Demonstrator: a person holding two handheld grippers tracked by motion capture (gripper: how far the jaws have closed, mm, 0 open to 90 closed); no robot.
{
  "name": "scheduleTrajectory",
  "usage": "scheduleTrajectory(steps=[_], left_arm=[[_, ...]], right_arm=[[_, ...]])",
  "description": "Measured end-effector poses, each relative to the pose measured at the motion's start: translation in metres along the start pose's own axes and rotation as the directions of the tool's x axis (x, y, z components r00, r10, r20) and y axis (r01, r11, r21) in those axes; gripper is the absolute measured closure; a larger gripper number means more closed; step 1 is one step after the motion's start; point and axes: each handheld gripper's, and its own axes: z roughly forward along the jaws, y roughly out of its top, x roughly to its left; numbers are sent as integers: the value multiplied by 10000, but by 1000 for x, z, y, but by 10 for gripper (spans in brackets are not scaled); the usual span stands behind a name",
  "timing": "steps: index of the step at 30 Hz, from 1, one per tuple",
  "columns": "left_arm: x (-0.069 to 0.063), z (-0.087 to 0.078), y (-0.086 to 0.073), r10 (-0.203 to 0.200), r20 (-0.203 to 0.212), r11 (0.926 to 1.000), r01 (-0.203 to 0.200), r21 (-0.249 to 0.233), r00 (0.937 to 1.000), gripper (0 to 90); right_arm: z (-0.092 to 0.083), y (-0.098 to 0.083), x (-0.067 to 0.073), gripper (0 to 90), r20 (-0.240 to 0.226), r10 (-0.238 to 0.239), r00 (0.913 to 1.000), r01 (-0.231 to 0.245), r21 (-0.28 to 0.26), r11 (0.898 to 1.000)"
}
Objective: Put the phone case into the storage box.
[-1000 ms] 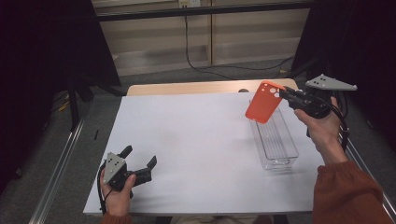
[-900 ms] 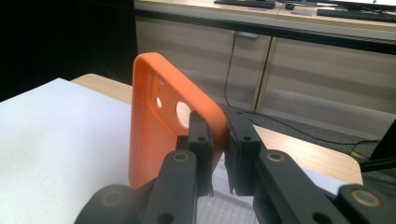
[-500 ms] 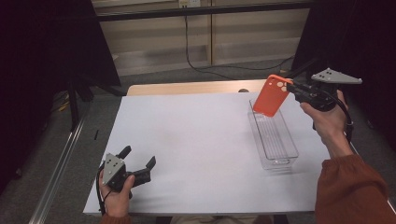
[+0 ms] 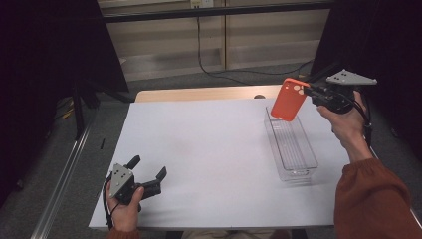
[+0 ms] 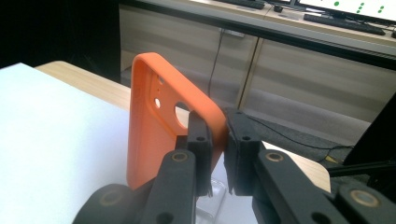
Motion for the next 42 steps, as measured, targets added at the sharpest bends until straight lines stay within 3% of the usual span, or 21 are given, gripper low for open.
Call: scheduleTrajectory(steps=[10, 33, 42], left_arm=[[0, 0, 0, -32, -33, 10000, 32, -17, 10000, 26], [1, 0, 0, -24, -10, 10000, 24, -7, 10000, 26], [0, 1, 0, -23, 0, 10000, 23, 22, 10000, 26]], right_arm=[[12, -9, -13, 816, -12, -3, 10000, 3, 208, 9998], [39, -22, -11, 815, -365, -442, 9984, 467, 714, 9964], [46, -26, -11, 815, -271, -658, 9975, 678, 801, 9945]])
